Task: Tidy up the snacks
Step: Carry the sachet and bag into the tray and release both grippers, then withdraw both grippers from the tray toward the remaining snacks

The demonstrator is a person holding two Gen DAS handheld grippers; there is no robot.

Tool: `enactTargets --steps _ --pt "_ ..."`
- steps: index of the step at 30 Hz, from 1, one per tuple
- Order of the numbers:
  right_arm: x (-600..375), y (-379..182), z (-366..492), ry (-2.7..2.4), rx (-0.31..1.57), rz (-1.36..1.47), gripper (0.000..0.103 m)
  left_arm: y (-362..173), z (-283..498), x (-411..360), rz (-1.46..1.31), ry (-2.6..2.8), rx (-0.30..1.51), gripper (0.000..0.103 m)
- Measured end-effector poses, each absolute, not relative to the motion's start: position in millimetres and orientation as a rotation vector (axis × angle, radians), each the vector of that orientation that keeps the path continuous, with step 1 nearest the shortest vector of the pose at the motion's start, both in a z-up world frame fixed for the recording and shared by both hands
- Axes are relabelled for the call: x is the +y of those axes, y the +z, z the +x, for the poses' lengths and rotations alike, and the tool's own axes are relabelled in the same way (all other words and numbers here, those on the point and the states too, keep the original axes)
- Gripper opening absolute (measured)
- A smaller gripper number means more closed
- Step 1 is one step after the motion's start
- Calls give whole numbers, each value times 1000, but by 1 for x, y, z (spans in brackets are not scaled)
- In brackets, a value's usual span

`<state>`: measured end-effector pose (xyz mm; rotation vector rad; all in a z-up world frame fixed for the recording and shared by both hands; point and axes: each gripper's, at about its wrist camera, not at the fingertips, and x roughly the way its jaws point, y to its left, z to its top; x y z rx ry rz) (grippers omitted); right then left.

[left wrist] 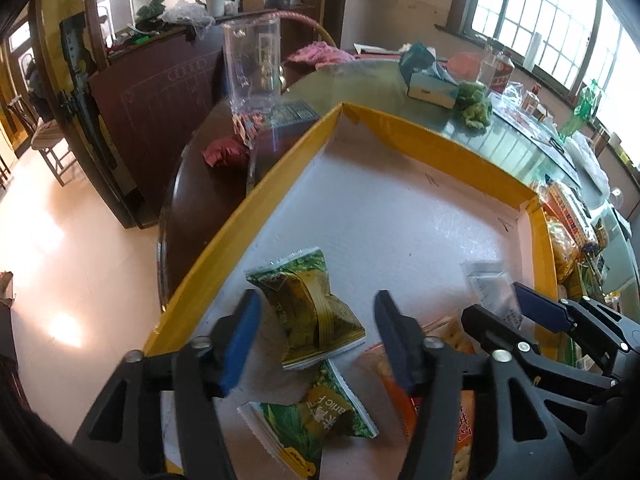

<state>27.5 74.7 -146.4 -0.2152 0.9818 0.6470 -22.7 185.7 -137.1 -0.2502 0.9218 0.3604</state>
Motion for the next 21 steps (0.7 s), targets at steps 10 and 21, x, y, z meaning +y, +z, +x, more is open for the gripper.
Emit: enactTargets --steps 10,21 --pt "47 -117 13 663 916 -130 74 -112 -39 165 -210 421 879 70" --pt "-18 -97 -13 630 887 -57 74 -82 -61 102 -74 390 803 70"
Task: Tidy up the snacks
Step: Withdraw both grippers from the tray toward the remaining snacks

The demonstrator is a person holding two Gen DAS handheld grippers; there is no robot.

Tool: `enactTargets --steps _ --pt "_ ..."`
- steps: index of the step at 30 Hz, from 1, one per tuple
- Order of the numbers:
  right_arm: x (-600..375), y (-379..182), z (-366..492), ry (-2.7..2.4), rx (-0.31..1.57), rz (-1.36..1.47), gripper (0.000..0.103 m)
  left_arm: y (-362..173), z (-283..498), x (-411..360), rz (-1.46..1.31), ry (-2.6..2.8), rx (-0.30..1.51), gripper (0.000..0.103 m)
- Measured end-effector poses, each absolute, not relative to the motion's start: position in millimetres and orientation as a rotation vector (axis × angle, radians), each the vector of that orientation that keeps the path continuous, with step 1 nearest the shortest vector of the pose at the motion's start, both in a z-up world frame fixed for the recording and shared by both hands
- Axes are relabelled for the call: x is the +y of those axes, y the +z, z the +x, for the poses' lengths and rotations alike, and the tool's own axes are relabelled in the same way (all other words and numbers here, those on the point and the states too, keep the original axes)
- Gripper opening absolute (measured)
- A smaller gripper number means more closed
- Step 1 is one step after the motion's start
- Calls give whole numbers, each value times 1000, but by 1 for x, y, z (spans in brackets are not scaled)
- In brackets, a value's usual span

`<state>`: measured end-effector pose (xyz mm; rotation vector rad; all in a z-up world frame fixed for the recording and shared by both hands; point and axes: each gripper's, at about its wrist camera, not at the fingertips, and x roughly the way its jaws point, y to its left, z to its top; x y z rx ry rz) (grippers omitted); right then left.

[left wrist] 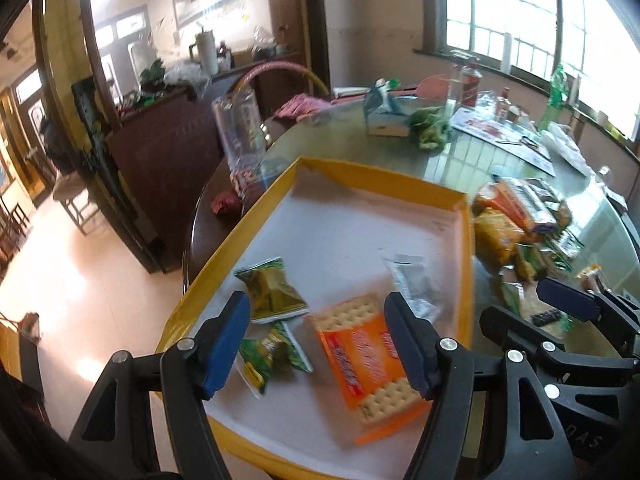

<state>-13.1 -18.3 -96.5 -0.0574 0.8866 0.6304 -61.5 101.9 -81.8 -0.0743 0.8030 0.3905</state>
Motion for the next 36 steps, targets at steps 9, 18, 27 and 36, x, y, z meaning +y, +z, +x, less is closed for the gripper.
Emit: enactTargets --steps 9,18,27,36 --pt "-66 -79 -35 589 845 -9 75 -64 -78 56 -9 357 751 70" --pt "-110 -77 -55 576 830 38 83 -61 -97 25 -11 302 734 77" --pt "-170 -109 -58 528 889 57 83 -92 -84 -6 -26 169 853 77" --pt "-235 -117 -21 431 912 117 83 -112 -54 -28 -30 84 910 77"
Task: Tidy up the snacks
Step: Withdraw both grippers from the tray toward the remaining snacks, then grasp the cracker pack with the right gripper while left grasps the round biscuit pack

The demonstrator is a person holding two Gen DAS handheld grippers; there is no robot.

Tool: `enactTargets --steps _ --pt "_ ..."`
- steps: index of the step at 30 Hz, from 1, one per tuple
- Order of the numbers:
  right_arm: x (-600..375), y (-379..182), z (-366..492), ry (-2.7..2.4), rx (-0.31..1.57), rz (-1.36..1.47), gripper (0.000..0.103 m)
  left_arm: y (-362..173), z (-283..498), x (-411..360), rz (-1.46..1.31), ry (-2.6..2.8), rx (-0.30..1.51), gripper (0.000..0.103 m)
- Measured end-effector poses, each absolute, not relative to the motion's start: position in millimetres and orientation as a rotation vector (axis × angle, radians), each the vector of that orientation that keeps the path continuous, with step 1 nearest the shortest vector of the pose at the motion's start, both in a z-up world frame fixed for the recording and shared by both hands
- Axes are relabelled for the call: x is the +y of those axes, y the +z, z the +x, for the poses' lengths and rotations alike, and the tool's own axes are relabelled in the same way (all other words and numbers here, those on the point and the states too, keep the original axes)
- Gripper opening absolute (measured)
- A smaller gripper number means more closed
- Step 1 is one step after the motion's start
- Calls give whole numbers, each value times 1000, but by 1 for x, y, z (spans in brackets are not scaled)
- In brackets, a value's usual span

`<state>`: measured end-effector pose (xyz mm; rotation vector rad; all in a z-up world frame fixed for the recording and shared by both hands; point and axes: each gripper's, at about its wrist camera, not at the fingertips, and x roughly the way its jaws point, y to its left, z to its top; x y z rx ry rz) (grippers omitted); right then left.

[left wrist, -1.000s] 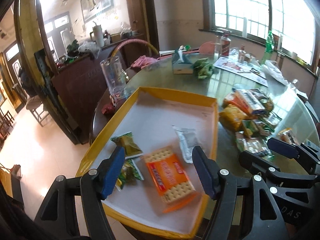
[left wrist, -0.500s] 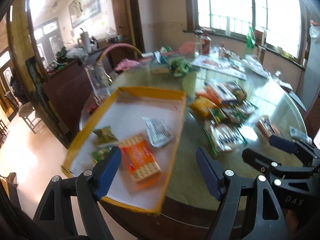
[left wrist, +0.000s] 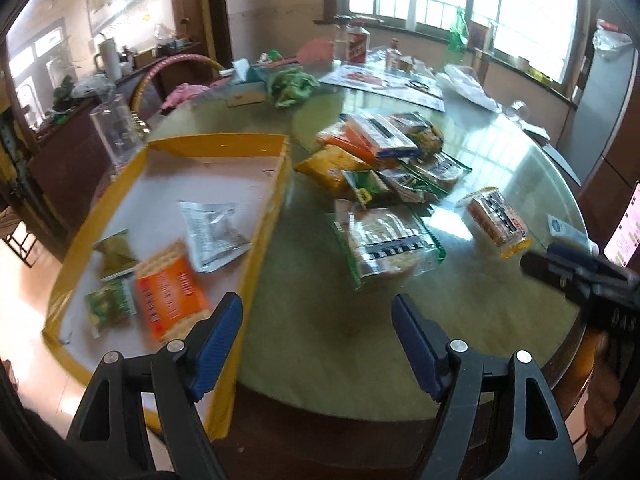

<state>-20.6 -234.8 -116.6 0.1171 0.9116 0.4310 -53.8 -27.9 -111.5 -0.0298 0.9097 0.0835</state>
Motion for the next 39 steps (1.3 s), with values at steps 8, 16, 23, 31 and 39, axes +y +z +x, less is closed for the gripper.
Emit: enactTargets --steps 8,16,23,31,39 --pt "-272 -138 52 290 969 117 85 -139 -2 -41 -51 -25 1012 77" --pt "-265 -166 90 270 1041 62 86 -159 22 -52 -90 -99 1073 77" --pt "-243 -172 80 280 1026 -39 86 -129 -5 -79 -21 -329 999 77" --pt "-247 -171 89 259 1023 -38 75 -153 55 -74 21 -237 1005 77" --pt "-259 -171 70 297 1012 -14 72 -159 31 -60 -145 -366 1141 78"
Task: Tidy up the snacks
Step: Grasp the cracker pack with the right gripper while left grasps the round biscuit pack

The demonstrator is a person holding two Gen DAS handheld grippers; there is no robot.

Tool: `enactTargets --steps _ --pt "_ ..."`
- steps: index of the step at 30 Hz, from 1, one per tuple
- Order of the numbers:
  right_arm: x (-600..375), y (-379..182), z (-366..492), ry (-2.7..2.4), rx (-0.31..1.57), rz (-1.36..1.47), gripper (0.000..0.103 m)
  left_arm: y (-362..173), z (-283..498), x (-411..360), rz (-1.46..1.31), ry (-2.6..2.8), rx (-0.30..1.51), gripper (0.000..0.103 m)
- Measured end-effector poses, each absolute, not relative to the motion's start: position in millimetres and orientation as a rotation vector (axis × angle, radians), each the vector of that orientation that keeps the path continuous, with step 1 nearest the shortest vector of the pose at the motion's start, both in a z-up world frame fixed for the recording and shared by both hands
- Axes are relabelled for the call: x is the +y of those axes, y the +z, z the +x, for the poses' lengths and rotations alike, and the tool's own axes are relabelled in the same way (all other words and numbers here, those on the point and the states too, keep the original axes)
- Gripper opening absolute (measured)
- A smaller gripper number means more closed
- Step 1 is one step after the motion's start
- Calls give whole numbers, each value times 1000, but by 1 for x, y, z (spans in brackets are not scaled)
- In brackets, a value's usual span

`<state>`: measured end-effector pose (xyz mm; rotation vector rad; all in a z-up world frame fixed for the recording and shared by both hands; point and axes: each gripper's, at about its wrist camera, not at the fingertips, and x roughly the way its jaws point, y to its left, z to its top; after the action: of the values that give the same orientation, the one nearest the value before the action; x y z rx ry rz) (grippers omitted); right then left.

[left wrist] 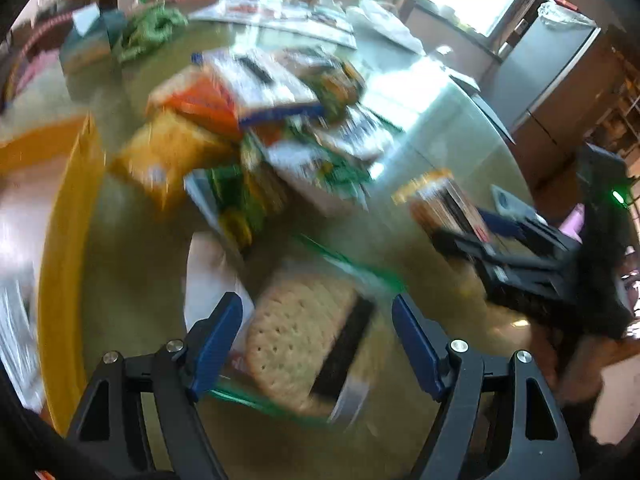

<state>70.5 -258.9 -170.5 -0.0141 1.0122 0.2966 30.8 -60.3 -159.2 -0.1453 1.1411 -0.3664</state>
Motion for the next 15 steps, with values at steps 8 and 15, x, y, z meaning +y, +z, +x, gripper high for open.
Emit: enactTargets --steps 8,15 --pt "-247 -173 81 301 1027 -64 81 -166 17 -96 74 -245 1130 82" --pt "-249 -173 62 226 1017 -102 70 -174 -7 -111 116 -135 1069 76"
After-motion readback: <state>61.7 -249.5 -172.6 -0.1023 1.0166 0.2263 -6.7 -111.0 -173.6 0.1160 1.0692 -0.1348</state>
